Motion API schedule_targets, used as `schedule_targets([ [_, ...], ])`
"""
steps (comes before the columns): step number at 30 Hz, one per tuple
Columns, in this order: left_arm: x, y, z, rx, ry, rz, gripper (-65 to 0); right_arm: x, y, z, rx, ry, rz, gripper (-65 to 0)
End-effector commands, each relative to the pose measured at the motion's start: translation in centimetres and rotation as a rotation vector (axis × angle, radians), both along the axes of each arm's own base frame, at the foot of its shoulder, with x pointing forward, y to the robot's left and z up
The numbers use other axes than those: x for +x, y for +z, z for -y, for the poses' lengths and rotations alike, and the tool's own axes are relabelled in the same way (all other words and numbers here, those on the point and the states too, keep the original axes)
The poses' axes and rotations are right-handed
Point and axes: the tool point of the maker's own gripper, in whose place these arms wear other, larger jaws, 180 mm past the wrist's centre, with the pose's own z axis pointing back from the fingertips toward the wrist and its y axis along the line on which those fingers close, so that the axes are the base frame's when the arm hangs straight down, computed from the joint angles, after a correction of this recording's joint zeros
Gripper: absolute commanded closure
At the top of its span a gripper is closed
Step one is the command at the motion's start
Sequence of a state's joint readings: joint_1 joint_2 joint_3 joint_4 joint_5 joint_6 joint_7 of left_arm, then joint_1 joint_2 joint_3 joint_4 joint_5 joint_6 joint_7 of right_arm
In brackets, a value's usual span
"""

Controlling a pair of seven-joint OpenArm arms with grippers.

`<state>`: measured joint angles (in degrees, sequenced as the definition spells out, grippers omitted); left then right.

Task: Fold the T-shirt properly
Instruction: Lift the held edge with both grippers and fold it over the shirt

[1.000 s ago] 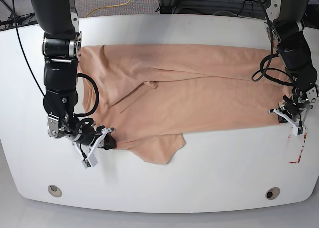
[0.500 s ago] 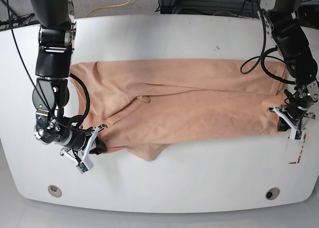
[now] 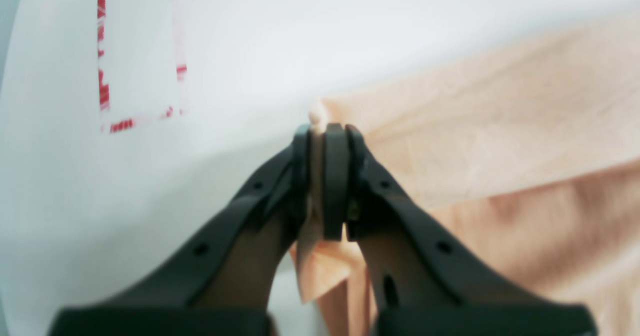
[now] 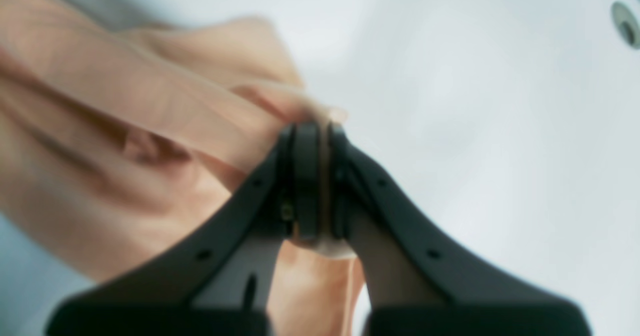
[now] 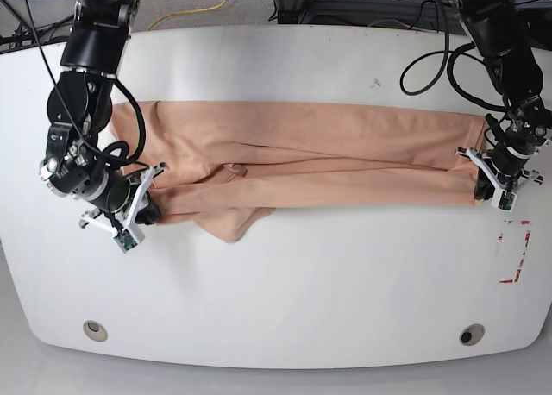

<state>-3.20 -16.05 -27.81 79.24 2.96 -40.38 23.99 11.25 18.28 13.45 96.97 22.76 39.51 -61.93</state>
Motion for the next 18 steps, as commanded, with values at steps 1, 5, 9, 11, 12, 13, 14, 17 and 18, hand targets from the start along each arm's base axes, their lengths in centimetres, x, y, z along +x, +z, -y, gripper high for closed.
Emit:
schedule_targets([
  [1, 0.7, 2.5, -0.4, 0.029, -0.008, 0.075, 0.0, -0.5, 1.4, 0.4, -0.015, -0.001, 0.052, 0.0],
  [5, -0.8, 2.4, -0.1, 0.056, -0.023, 0.064, 0.0, -2.8, 0.4, 0.4, -0.031, 0.0, 0.031, 0.0],
  [9, -1.9, 2.0, 0.1, 0.071, -0.032, 0.047, 0.0, -4.8, -0.5, 0.6, -0.043, -0.004, 0.004, 0.0],
  [11, -2.6, 1.4, 0.1, 0.073, -0.034, 0.029, 0.0, -5.6, -1.0, 0.9, -0.044, -0.012, -0.012, 0.0],
  [12, -3.0, 1.2, -0.2, 0.073, -0.027, 0.021, 0.0, -5.9, -1.4, 0.9, -0.043, -0.014, -0.024, 0.0],
  [13, -3.5, 1.1, -0.7, 0.077, -0.012, 0.016, 0.0, -6.2, -1.7, 0.9, -0.043, -0.016, -0.034, 0.0],
  [14, -3.7, 1.1, -1.1, 0.078, -0.001, 0.015, 0.0, -6.4, -2.0, 1.0, -0.043, -0.017, -0.042, 0.0],
  [17, -4.8, 0.7, -2.3, 0.081, 0.032, 0.0, 0.0, -7.3, -2.6, 1.8, -0.043, -0.041, -0.065, 0.0],
  [18, -5.1, 0.6, -2.5, 0.081, 0.038, -0.006, 0.0, -7.3, -2.7, 1.9, -0.042, -0.046, -0.068, 0.0],
])
